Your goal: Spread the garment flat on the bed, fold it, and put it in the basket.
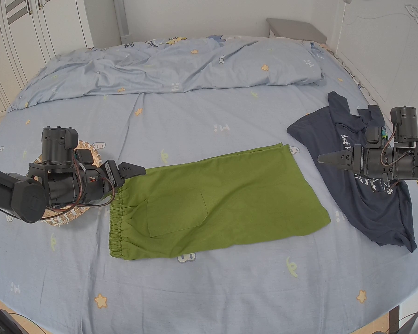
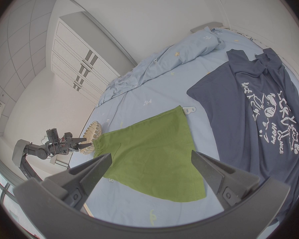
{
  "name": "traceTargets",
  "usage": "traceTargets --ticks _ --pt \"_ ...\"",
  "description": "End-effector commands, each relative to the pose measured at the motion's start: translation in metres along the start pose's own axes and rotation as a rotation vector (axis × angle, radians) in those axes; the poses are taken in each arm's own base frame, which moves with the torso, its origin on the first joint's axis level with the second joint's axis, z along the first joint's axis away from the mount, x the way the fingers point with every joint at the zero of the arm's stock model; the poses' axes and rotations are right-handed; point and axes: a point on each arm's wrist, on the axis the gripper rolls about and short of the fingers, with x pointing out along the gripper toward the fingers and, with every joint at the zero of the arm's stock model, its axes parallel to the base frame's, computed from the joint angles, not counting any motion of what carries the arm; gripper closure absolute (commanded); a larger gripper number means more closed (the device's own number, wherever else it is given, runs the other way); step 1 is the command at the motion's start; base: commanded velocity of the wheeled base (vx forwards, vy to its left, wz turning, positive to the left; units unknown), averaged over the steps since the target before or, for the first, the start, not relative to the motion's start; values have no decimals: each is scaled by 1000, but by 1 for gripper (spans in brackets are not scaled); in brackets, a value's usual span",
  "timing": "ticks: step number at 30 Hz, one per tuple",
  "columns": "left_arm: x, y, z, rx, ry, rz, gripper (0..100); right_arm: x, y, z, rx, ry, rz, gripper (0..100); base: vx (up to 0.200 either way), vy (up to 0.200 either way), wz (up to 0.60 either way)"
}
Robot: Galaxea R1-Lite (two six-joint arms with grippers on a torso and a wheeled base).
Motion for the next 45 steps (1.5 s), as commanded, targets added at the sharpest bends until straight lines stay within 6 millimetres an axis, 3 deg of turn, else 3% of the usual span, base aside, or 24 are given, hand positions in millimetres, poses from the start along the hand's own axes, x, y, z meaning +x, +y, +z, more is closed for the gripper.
traceTargets --ticks 1,5,9,15,20,24,27,30,32,33,36,37,40,45 --pt "40 11 -8 -28 24 2 0 0 0 0 -1 -2 1 0 0 0 0" --pt "66 27 -14 -48 36 34 0 -1 0 1 -2 -6 0 0 0 0 0" --pt "63 41 0 -69 -7 69 0 -1 0 1 -2 -5 0 0 0 0 0" --pt "65 52 4 -82 -20 91 0 -1 0 0 -3 -3 1 0 0 0 0" --pt "63 48 2 -81 -15 81 0 0 0 0 -1 0 1 0 0 0 0" --pt "45 38 6 -91 -38 62 0 0 0 0 -2 0 2 0 0 0 0" --pt "7 27 2 -130 -45 9 0 -1 1 0 -4 -2 2 0 0 0 0" --pt "-10 29 -5 -143 -17 -30 0 -1 1 0 -4 -2 4 0 0 0 0" --pt "-22 36 -9 -159 0 -37 0 0 4 -2 -7 3 9 0 0 0 0" --pt "-32 48 -21 -182 49 -42 0 0 5 -2 -8 4 13 0 0 0 0" --pt "-34 54 -26 -194 73 -48 0 0 6 -2 -8 4 13 0 0 0 0" --pt "-40 71 -29 -173 84 -96 0 0 6 -2 -10 6 14 0 0 0 0" --pt "-36 98 -37 -108 128 -128 0 2 7 -4 -11 13 19 0 0 0 0" --pt "-27 113 -43 -29 163 -144 0 3 8 -6 -13 19 22 0 0 0 0"
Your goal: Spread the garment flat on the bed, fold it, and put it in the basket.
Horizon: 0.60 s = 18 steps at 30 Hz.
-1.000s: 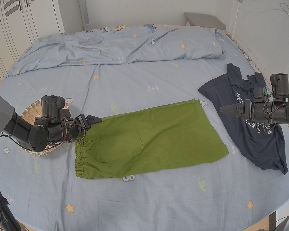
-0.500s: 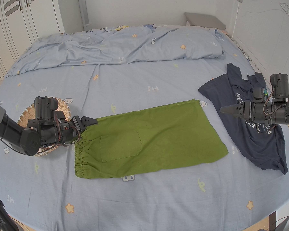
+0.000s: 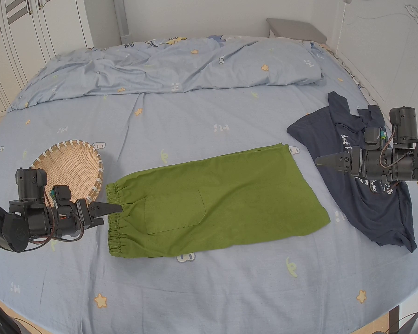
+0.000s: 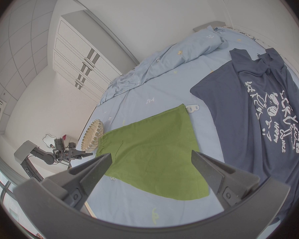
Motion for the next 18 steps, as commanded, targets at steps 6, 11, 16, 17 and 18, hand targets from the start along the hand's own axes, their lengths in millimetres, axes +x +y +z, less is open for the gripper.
traceTargets --ticks 6,11,16,17,18 --pt "24 37 -1 19 18 5 0 2 2 -2 -3 8 5 0 0 0 0" --pt "41 42 -1 19 40 14 0 3 1 -2 -4 7 6 0 0 0 0" --pt "50 48 1 28 19 46 0 3 1 -3 -11 -7 10 0 0 0 0" --pt "53 46 0 35 21 38 0 3 1 -2 -13 -9 11 0 0 0 0" --pt "55 44 -1 41 26 31 0 4 1 -3 -13 -9 12 0 0 0 0"
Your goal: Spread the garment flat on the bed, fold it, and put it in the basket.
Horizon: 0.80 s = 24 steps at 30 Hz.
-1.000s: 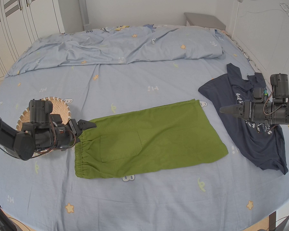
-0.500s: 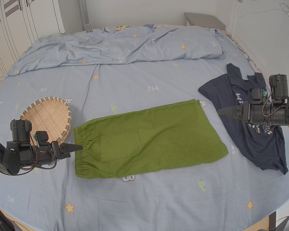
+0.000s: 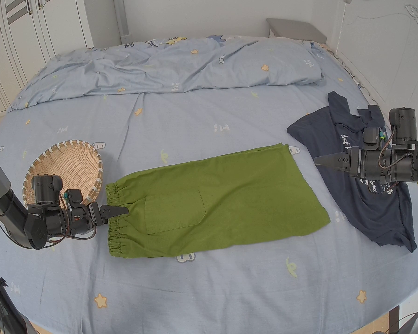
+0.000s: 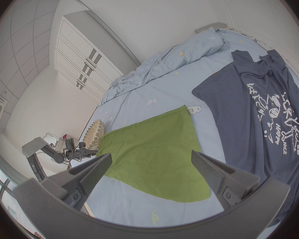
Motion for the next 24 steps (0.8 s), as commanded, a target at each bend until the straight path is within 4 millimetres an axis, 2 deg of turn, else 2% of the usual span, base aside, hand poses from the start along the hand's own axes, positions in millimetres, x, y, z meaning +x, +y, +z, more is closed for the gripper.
traceTargets --ticks 1,9,14,19,24 --pt "16 3 -7 -6 38 -7 0 1 -1 -2 2 2 1 0 0 0 0" --pt "38 2 -3 -17 40 -39 0 2 -1 -2 3 4 1 0 0 0 0" --pt "37 4 1 -22 5 -44 0 2 -1 -2 1 6 2 0 0 0 0" --pt "38 -1 9 -49 -24 -67 0 3 -1 -2 2 7 1 0 0 0 0" --pt "40 -2 8 -53 -21 -70 0 2 -2 -2 3 6 0 0 0 0 0"
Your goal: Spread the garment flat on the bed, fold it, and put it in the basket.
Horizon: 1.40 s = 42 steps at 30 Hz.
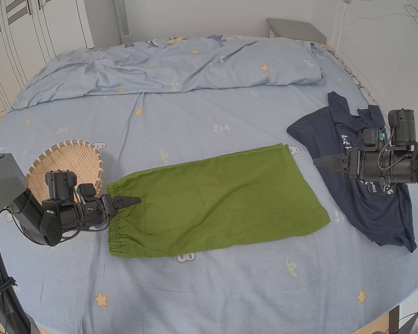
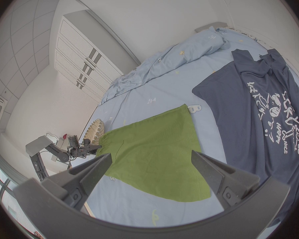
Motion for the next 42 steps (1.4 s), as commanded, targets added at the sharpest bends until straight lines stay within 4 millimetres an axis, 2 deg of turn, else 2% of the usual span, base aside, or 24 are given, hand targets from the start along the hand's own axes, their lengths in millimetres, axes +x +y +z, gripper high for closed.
traceTargets --ticks 1,2,9,14,16,17,19,22,23,25,28,34,42 --pt "2 1 0 -1 2 -1 0 0 -1 0 1 1 -1 0 0 0 0" --pt "2 1 0 -3 3 0 100 0 -1 0 0 0 0 0 0 0 0" --pt "4 0 0 -1 8 -9 100 0 -2 0 3 0 -2 0 0 0 0" --pt "7 0 2 0 10 -13 100 5 -9 0 18 9 -14 0 0 0 0" --pt "7 0 3 -4 8 -11 100 17 -26 -4 46 36 -44 0 0 0 0" --pt "7 0 3 -4 8 -11 100 17 -26 -4 46 36 -44 0 0 0 0" --pt "5 0 3 -25 11 -10 100 32 -47 -10 63 68 -70 0 0 0 0" --pt "4 0 3 -35 17 -5 100 46 -64 -18 68 108 -86 0 0 0 0" --pt "4 0 3 -35 17 -5 100 46 -64 -18 68 108 -86 0 0 0 0" --pt "4 0 2 -38 24 -3 100 61 -80 -29 68 153 -96 0 0 0 0" --pt "4 0 0 -39 29 -3 100 65 -92 -31 76 160 -104 0 0 0 0" --pt "4 -1 -1 -38 30 -4 100 75 -101 -38 95 185 -101 0 0 0 0" --pt "3 -1 -1 -39 29 -3 100 79 -98 -41 100 200 -38 0 0 0 0"
